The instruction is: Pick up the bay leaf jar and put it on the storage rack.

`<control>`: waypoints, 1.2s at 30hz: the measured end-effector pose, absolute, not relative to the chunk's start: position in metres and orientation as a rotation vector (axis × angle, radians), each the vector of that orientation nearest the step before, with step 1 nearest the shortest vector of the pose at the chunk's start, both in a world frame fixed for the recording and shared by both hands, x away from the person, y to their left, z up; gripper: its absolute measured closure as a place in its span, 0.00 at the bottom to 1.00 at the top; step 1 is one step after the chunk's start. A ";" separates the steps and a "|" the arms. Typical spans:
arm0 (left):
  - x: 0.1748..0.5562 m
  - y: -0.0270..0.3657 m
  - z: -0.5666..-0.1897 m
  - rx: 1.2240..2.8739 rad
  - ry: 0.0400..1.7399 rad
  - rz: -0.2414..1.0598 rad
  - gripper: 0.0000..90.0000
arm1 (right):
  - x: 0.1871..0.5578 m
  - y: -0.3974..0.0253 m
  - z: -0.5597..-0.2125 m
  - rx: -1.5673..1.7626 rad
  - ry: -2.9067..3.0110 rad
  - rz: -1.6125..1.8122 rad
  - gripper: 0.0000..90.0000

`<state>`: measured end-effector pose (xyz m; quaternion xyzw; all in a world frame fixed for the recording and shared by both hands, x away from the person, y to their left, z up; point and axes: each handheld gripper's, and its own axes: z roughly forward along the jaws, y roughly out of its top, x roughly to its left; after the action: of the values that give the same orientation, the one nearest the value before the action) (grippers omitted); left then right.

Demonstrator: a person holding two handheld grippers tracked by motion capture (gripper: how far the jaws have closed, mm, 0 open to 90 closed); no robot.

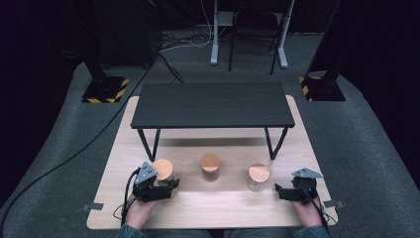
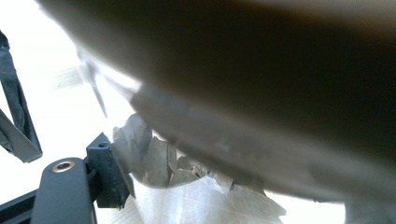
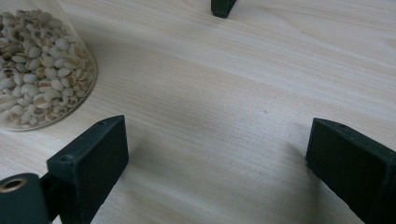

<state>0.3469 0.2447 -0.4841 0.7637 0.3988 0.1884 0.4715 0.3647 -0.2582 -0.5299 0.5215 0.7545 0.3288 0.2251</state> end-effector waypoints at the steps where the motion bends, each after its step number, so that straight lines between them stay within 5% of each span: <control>1: 0.347 0.245 -0.484 1.870 0.977 0.461 0.25 | 0.365 -0.258 -0.530 1.438 2.081 0.907 0.05; 36: 0.342 0.256 -0.457 1.848 0.975 0.472 0.27 | 0.365 -0.258 -0.530 1.440 2.081 0.909 0.05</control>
<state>0.3419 0.2555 -0.4566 0.7571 0.3994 0.1935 0.4794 0.3647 -0.2583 -0.5299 0.5218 0.7542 0.3293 0.2246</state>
